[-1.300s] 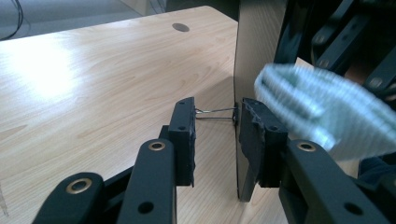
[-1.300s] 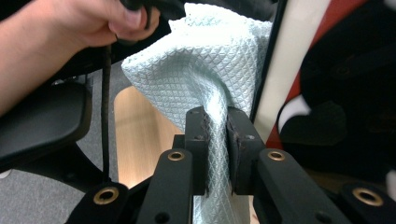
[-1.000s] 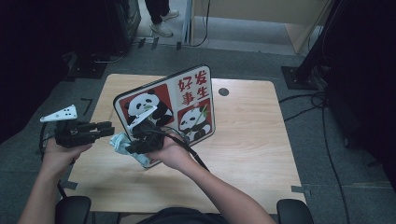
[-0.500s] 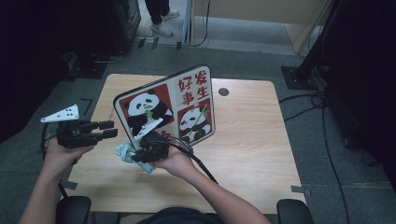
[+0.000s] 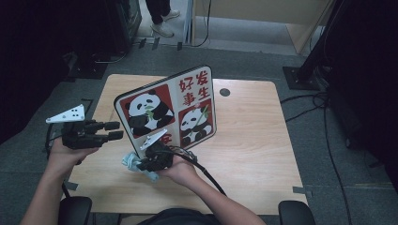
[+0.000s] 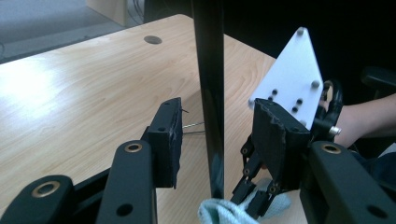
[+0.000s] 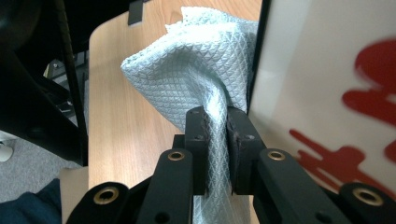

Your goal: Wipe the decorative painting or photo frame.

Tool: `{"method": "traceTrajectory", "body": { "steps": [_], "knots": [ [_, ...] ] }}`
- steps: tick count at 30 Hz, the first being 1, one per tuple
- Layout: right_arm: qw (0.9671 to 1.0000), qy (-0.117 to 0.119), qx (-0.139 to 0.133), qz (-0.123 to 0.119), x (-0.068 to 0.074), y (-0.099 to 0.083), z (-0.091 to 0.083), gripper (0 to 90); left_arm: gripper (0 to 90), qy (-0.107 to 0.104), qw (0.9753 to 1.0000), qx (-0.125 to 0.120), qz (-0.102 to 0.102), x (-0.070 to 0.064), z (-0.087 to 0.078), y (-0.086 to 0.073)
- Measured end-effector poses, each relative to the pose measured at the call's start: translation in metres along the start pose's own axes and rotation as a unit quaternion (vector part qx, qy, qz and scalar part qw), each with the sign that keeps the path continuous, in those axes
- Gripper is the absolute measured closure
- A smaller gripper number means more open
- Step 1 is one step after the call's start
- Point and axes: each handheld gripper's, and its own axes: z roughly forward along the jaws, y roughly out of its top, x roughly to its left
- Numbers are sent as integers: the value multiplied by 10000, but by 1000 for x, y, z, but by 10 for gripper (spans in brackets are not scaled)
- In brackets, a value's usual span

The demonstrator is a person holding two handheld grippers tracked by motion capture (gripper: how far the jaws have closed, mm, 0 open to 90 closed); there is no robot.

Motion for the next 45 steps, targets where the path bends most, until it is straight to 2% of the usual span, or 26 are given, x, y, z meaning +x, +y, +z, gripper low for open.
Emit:
{"method": "traceTrajectory", "body": {
  "steps": [4, 12, 20, 27, 32, 39, 41, 45],
  "knots": [
    [10000, 6, 76, 33, -1, -6, 5, 811, 537, -57, 10000, 50, 47, -1, 5, 2],
    [9999, 12, 49, -101, -4, -19, 10, 810, 559, -110, 9999, 118, 24, -2, 15, 4],
    [9998, 8, -8, -175, -8, -29, 7, 809, 584, -109, 9998, 139, -53, -1, 22, 6],
    [9995, -77, -30, -291, -12, -33, -6, 808, 631, -136, 9996, 192, -146, 0, 29, 7],
    [9992, -130, -83, -365, -18, -34, -16, 808, 678, -56, 9996, 198, -203, 0, 31, 8],
    [9993, -234, -64, -267, -28, -39, -29, 810, 765, 48, 9995, 211, -230, 0, 31, 8],
    [9997, -139, -114, -157, -30, -41, -33, 810, 775, 51, 9995, 211, -236, 1, 31, 8],
    [9996, -110, -197, -158, -32, -42, -43, 811, 771, 33, 9995, 209, -245, 1, 31, 8]
  ]
}}
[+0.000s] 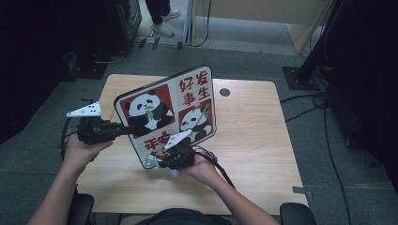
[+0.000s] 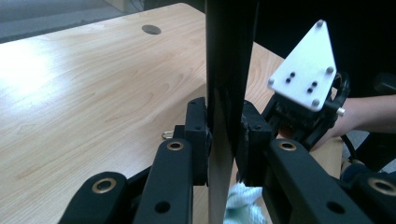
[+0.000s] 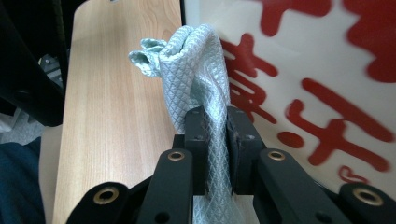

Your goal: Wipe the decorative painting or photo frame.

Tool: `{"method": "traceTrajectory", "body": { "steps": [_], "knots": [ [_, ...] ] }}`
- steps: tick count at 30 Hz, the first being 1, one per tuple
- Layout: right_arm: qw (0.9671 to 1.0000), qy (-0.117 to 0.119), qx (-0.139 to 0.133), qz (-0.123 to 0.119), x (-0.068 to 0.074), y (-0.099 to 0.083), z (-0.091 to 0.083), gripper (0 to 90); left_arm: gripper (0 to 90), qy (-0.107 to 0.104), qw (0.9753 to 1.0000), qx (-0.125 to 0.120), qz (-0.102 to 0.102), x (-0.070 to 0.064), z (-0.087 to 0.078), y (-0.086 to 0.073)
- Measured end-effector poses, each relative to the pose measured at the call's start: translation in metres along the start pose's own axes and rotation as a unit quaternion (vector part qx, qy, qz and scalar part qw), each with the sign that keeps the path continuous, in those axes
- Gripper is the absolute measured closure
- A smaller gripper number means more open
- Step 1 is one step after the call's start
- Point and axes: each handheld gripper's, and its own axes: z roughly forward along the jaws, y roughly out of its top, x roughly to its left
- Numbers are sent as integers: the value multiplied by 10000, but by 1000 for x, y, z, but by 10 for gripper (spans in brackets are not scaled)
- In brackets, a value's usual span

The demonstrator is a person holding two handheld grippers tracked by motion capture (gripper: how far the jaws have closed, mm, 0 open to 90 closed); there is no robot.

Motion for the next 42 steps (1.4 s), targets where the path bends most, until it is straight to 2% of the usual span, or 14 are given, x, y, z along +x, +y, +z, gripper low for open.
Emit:
{"method": "traceTrajectory", "body": {
  "steps": [3, 8, 12, 27, 31, 39, 42],
  "knots": [
    [10000, -41, -43, -63, -2, 0, -10, 810, 748, -22, 10000, 2, 5, 0, 1, 1],
    [9998, -105, -139, -6, -7, 0, -27, 810, 733, -15, 10000, 41, -11, 0, 7, 2],
    [9997, -203, -168, -1, -12, -2, -39, 810, 779, 17, 10000, 11, -34, 1, 10, 4],
    [9973, -522, -476, 186, -32, -12, -77, 810, 782, 99, 9999, 27, -43, 0, -2, -2],
    [9958, -643, -591, 279, -39, -17, -89, 810, 740, 99, 9999, -15, -7, 0, -3, -2],
    [9907, -977, -811, 487, -54, -30, -115, 809, 621, 118, 9999, 117, -9, 5, -3, -8],
    [9897, -1064, -817, 502, -57, -35, -123, 809, 583, 100, 9998, 138, 87, 5, -3, -11]
  ]
}}
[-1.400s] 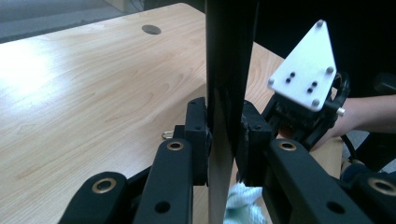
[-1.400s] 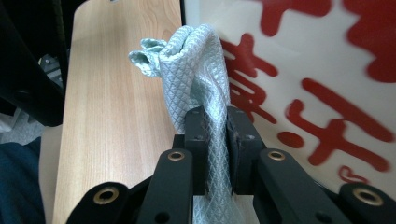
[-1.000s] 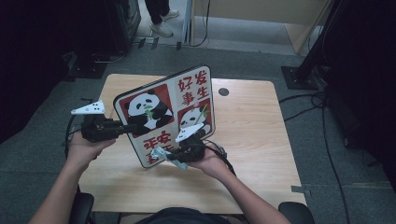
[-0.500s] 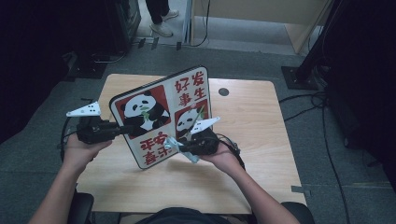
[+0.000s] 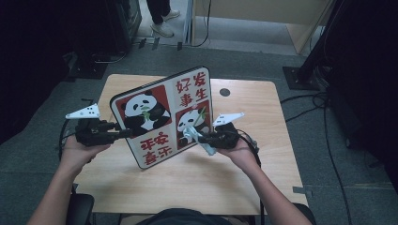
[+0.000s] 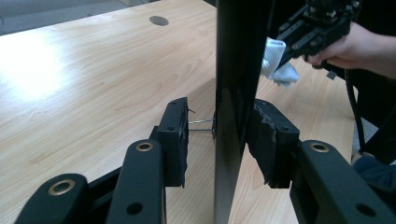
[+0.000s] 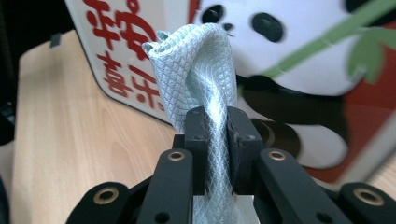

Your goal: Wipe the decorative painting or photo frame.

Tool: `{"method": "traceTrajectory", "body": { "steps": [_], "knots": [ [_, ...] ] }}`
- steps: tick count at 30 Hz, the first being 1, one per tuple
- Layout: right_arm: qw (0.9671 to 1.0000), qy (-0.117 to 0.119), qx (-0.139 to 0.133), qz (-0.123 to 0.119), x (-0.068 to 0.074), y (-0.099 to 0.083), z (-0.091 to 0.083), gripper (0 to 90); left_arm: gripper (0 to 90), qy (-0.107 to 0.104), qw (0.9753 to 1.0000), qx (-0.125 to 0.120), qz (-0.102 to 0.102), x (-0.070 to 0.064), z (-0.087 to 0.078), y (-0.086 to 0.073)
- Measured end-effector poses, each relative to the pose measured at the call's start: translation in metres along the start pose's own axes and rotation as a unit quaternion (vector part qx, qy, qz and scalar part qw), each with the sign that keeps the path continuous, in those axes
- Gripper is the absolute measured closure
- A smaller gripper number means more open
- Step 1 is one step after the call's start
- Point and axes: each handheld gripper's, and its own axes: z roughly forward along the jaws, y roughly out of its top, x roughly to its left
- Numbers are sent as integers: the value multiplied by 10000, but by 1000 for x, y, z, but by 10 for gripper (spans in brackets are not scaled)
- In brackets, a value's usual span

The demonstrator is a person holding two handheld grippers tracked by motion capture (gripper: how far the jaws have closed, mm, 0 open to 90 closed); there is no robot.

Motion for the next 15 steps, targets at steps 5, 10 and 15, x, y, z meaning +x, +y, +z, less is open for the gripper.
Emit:
{"method": "traceTrajectory", "body": {
  "steps": [5, 10, 15],
  "knots": [
    [9996, -216, -60, 142, -13, -7, -13, 808, 537, 48, 9999, 25, 121, 1, 0, -4],
    [9986, -471, -85, 216, -25, -16, -25, 808, 497, 64, 9999, 46, 141, 4, -1, -8],
    [9965, -716, -165, 410, -39, -26, -37, 808, 477, 12, 9999, -1, 152, 6, -4, -11]
  ]
}}
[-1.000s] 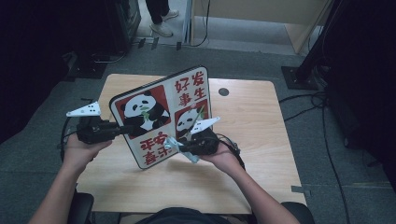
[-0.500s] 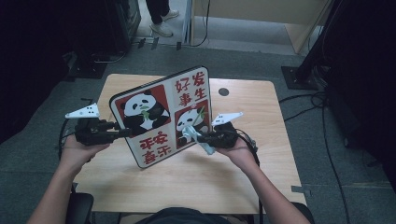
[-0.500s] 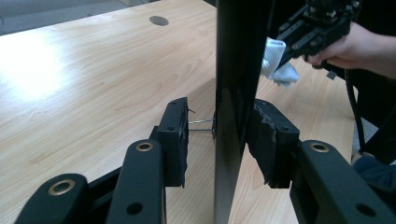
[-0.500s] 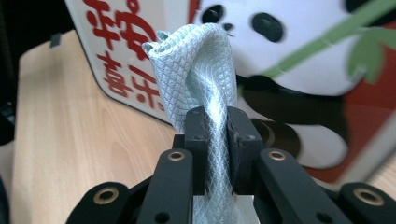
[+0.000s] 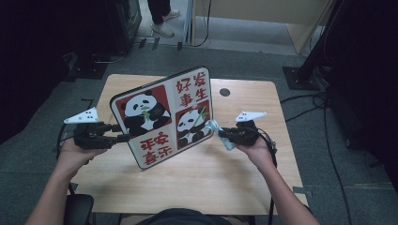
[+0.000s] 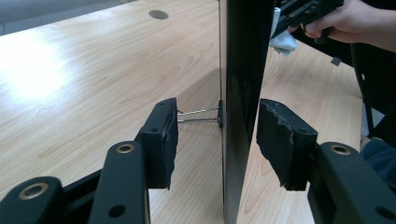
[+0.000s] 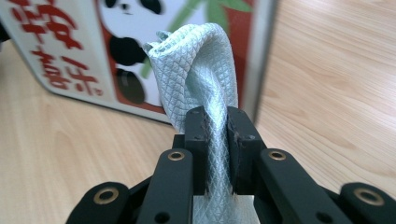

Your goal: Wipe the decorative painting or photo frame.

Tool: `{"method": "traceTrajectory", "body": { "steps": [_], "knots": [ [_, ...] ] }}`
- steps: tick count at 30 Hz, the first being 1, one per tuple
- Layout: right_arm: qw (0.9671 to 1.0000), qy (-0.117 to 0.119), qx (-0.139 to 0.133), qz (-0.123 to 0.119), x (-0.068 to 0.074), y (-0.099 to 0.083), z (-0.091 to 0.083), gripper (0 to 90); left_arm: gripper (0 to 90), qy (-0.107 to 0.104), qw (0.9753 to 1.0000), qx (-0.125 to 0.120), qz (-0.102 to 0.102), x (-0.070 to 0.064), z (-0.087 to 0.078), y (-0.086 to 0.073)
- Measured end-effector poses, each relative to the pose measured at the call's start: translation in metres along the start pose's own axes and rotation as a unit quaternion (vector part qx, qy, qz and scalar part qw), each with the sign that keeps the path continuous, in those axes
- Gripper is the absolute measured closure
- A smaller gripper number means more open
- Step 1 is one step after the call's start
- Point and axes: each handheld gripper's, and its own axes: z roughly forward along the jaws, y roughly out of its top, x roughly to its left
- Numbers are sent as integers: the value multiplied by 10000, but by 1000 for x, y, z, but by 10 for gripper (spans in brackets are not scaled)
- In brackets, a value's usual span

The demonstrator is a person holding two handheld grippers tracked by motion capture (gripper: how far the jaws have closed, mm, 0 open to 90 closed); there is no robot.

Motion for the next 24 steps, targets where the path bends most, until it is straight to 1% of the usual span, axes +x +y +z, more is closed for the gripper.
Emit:
{"method": "traceTrajectory", "body": {
  "steps": [2, 3, 5, 7, 8, 9, 12, 13, 14, 16, 18, 21, 22, 24],
  "knots": [
    [10000, -86, -8, 40, -6, -3, -3, 808, 446, -99, 9999, -10, -48, 1, -1, -1],
    [9999, -150, -8, 36, -8, -5, -4, 808, 434, -104, 9999, -30, -31, 2, -2, -2],
    [9997, -225, 37, 98, -14, -10, -4, 808, 422, -56, 10000, -54, 8, 2, -3, -3],
    [9993, -318, 68, 199, -21, -15, -4, 808, 419, -29, 10000, -44, -1, 4, -4, -4],
    [9993, -318, 68, 199, -21, -15, -4, 808, 415, -29, 10000, -44, -1, 4, -4, -4],
    [9985, -401, 67, 371, -30, -19, -5, 808, 413, 7, 10000, -51, -12, 5, -6, -6],
    [9975, -520, -8, 481, -41, -25, -8, 808, 410, 55, 10000, -23, 20, 6, -7, -8],
    [9968, -555, 5, 578, -44, -27, -8, 808, 410, 74, 10000, -16, 30, 6, -7, -9],
    [9962, -639, 34, 590, -48, -29, -8, 808, 408, 75, 10000, -27, 32, 7, -7, -10],
    [9954, -690, 48, 665, -54, -32, -8, 808, 402, 87, 9999, -38, 59, 7, -7, -11],
    [9939, -806, 34, 758, -62, -35, -8, 808, 399, 104, 9999, -49, 94, 8, -8, -12],
    [9909, -929, 12, 970, -74, -41, -9, 808, 395, 136, 9998, -80, 102, 8, -8, -13],
    [9901, -1013, 23, 968, -78, -44, -9, 807, 394, 144, 9998, -82, 112, 9, -8, -14],
    [9877, -1149, 42, 1063, -86, -48, -10, 808, 392, 165, 9998, -77, 118, 9, -8, -15]
  ]
}}
